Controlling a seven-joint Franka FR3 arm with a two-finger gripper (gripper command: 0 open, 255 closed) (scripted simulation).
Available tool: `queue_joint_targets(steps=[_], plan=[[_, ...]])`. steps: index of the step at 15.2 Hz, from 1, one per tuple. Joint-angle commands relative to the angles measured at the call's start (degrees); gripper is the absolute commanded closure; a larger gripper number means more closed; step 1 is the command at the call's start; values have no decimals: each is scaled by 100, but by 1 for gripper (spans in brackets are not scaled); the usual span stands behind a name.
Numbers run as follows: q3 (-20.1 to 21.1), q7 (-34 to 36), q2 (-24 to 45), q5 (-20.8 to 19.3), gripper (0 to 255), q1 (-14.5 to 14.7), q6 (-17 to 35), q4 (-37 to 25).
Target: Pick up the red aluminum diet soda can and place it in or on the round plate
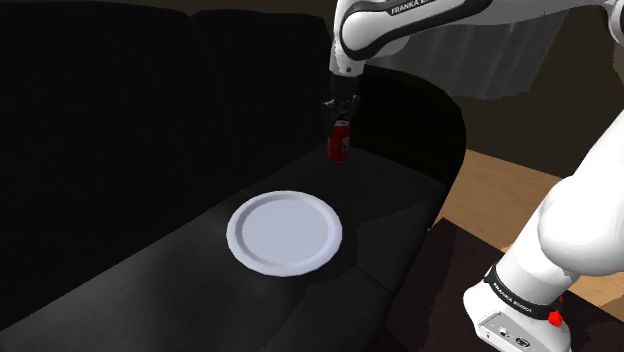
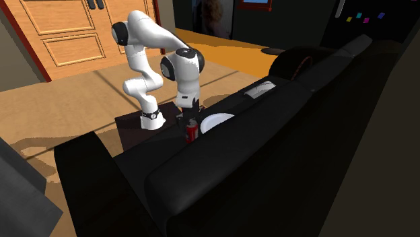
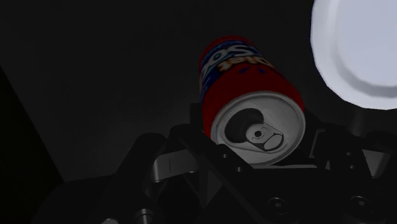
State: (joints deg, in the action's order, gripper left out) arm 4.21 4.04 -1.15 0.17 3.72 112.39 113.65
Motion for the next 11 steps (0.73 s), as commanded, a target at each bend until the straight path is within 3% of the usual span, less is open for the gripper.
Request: queue_joint_targets(steps=[1, 11], plan=[[155, 304, -77, 12, 255, 149, -53, 23], [871, 1654, -153, 57, 255, 798, -229, -85]])
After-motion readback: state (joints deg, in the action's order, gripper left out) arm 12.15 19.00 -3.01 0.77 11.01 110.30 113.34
